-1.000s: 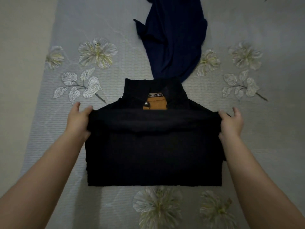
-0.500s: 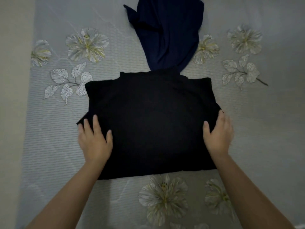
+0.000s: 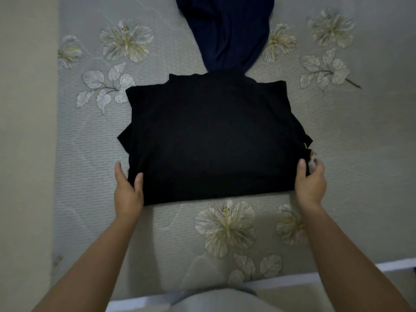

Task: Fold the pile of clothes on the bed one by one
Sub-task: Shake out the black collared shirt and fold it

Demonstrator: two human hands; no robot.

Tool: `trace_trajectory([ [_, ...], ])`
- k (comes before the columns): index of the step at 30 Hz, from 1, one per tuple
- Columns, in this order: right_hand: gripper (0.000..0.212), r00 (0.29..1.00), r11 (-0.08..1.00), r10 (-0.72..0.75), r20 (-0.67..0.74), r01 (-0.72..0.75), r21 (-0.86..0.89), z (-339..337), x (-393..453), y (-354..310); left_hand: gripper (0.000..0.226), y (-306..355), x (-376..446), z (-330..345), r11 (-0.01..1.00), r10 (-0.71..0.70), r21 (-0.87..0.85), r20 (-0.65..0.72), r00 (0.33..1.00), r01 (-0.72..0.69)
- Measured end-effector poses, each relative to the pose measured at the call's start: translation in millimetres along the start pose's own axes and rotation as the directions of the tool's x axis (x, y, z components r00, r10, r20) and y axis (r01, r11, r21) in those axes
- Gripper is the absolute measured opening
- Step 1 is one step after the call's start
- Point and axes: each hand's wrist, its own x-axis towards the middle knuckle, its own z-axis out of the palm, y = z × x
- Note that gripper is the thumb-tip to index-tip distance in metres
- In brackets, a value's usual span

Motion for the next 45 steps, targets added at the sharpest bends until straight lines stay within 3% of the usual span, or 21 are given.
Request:
trace_trajectory([
  [3,0.058,1.000,0.982,0.014,-0.003,-0.014,-0.189,-12.3,-12.9,13.2,0.060,-12.1,-7.9,-11.7,0.986,0.014,0.165,0.026,1.000,-0.018],
  [6,0.061,0.997,0.952,0.072,0.023,-0.062,-0.301,-16.5,-30.4,31.8,0.059,-25.6,-25.6,-15.5,0.976,-0.069,0.209,0.017,0.997,0.064],
  [10,0.066,0.986,0.930,0.168,0.015,-0.154,-0.335,-14.4,-47.2,49.9,0.058,-39.8,-54.8,-6.5,0.964,-0.160,0.219,0.027,0.987,0.150],
  [12,0.071,0.985,0.933,0.171,-0.025,-0.170,-0.317,-14.2,-48.3,50.9,0.058,-36.0,-63.1,0.0,0.955,-0.142,0.256,-0.044,0.989,0.148],
  [16,0.084,0.994,0.987,0.100,-0.044,-0.105,-0.122,-11.5,-42.5,41.8,0.055,-12.6,-67.0,7.2,0.935,0.029,0.354,-0.185,0.982,0.039],
  [22,0.097,0.978,0.973,0.207,-0.003,-0.207,-0.100,10.8,-37.5,23.8,0.052,27.5,-59.7,42.2,0.843,0.280,0.453,0.089,0.956,-0.289],
  [25,0.095,0.970,0.971,0.236,0.059,-0.234,-0.045,12.8,-31.0,25.6,0.051,57.1,-57.0,70.4,0.759,0.390,0.478,0.209,0.897,-0.442],
  [29,0.096,0.986,0.980,0.135,0.097,-0.118,-0.163,-10.7,-12.3,52.3,0.050,105.0,-58.7,112.7,0.634,0.502,0.456,0.372,0.781,-0.625],
  [34,0.101,0.995,0.969,-0.001,0.098,0.025,-0.245,-56.4,50.1,97.4,0.050,179.7,-37.9,176.0,0.543,0.562,0.436,0.447,0.696,-0.718],
  [41,0.107,0.973,0.825,-0.169,0.154,0.225,-0.518,-107.1,164.7,113.6,0.046,263.5,-50.5,274.8,0.231,0.682,0.260,0.644,0.347,-0.937],
  [45,0.108,0.975,0.871,-0.171,0.140,0.216,-0.441,-111.0,169.3,115.7,0.048,290.1,-51.1,316.9,0.161,0.660,0.203,0.706,0.258,-0.966],
])
